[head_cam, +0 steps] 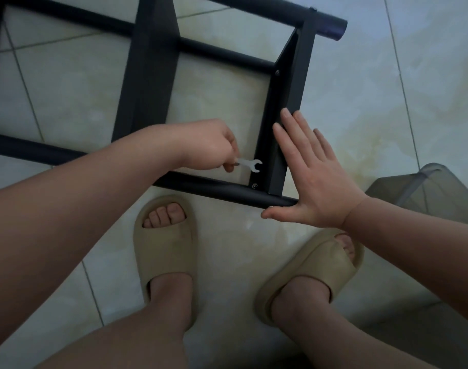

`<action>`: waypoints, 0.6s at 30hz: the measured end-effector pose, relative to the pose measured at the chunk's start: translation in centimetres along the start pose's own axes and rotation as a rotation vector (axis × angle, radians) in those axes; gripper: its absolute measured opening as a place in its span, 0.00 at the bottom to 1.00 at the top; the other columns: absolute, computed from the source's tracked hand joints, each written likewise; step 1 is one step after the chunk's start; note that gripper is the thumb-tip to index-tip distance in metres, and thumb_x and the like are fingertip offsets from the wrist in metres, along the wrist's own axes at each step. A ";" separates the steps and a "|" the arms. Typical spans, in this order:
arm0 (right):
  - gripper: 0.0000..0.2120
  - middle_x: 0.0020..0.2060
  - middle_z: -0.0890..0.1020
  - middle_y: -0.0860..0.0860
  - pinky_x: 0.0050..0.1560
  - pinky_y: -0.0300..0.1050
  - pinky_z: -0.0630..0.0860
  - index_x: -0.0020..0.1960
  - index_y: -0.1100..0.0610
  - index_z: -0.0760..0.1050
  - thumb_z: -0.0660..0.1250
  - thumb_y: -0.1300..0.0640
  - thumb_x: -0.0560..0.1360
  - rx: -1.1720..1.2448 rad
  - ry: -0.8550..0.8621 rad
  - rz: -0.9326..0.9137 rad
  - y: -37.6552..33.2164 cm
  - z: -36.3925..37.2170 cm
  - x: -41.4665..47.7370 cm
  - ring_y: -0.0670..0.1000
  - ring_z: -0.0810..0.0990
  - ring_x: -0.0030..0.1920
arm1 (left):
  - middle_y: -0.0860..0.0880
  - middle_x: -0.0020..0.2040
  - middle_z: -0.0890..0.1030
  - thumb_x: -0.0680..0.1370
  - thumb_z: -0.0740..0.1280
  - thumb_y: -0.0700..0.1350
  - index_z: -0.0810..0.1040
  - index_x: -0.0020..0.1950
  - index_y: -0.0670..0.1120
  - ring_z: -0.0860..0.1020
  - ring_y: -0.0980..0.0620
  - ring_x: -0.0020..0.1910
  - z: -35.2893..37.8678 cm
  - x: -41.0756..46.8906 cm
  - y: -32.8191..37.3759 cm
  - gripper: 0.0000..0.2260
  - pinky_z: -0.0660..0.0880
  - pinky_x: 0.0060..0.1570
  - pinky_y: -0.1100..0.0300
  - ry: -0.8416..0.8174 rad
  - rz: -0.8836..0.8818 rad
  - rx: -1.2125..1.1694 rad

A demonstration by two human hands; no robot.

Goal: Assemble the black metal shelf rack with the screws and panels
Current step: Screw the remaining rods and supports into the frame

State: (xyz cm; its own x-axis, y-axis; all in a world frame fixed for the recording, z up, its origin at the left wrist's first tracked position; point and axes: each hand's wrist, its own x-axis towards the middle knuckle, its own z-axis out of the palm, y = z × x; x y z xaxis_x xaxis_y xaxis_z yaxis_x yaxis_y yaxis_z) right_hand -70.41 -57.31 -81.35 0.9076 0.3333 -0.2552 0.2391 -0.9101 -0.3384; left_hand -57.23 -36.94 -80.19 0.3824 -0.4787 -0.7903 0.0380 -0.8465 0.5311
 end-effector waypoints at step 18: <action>0.38 0.77 0.65 0.49 0.74 0.55 0.57 0.81 0.47 0.56 0.68 0.40 0.77 -0.004 -0.048 0.472 7.1 -11.9 11.7 0.54 0.61 0.77 | 0.45 0.54 0.77 0.81 0.57 0.42 0.69 0.55 0.50 0.74 0.43 0.52 -13.6 6.5 9.6 0.05 0.70 0.49 0.52 0.585 0.168 0.408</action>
State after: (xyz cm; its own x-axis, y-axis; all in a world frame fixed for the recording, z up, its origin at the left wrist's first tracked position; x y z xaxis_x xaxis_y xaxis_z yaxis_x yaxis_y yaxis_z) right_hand -54.00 -62.84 -75.92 0.9005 -0.1064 -0.4217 -0.1947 -0.9657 -0.1721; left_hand -41.84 -45.01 -76.10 0.7879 -0.5031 -0.3551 -0.3673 -0.8468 0.3848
